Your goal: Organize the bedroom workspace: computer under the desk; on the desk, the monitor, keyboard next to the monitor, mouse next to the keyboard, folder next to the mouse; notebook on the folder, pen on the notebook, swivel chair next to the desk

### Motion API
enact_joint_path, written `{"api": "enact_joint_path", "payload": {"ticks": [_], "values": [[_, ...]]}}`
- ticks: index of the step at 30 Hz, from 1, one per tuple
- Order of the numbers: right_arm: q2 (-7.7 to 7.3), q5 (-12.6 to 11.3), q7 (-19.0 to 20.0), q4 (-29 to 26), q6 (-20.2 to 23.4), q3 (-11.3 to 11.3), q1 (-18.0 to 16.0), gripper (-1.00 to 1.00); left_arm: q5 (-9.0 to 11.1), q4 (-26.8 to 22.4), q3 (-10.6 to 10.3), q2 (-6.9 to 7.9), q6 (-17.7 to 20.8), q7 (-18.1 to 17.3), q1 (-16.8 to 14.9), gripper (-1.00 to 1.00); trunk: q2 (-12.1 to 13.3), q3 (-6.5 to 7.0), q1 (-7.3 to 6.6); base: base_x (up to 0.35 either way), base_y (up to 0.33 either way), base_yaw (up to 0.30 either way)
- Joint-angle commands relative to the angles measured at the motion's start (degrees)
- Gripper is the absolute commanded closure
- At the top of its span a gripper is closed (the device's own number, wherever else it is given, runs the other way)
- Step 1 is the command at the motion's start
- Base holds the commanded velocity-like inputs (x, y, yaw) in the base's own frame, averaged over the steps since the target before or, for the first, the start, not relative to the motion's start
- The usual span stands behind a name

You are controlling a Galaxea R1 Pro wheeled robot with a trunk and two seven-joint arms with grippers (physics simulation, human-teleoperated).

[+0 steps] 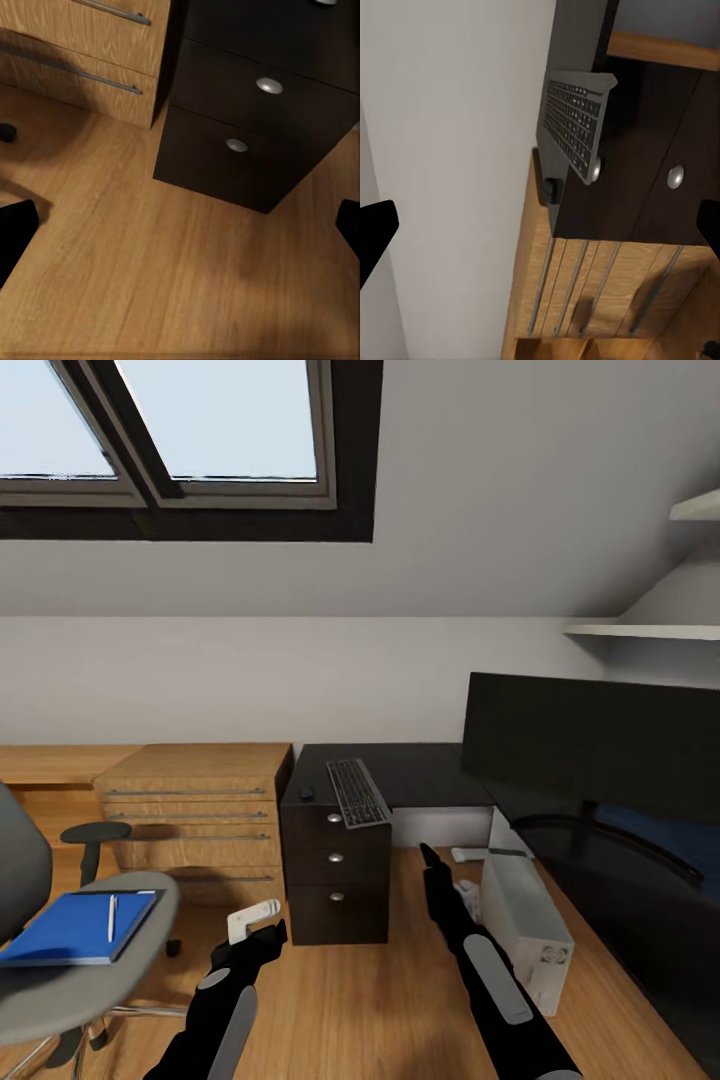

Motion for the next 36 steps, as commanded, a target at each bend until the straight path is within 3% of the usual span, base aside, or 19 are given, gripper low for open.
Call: {"api": "enact_joint_path", "payload": {"ticks": [1, 8, 23, 36], "values": [[-0.08, -0.55, 0.19, -0.01, 0.27, -0.03, -0.03, -1.00, 0.60, -0.08, -0.09, 0.02, 0.15, 0.51, -0.04, -1.00, -0.04, -0.07, -0.01, -0.036, -0.041, 0.000], [-0.36, -0.52, 0.22, -0.44, 0.69, -0.03, -0.03, -1.00, 0.66, -0.08, -0.12, 0.02, 0.18, 0.51, -0.04, -1.00, -0.04, -0.07, -0.01, -0.012, -0.014, 0.000], [-0.07, -0.76, 0.22, -1.74, 0.34, -0.03, 0.54, -1.00, 0.52, -0.08, -0.06, 0.02, 0.23, 0.82, -0.04, -1.00, 5.98, 2.63, -3.30, -0.001, -0.001, 0.000], [-0.37, -0.32, -0.11, -1.70, 0.38, -0.11, 0.57, -1.00, 0.54, -0.08, -0.06, 0.02, 0.20, 0.86, -0.04, -1.00, 11.19, 4.96, -6.16, -0.304, -0.081, 0.000]]}}
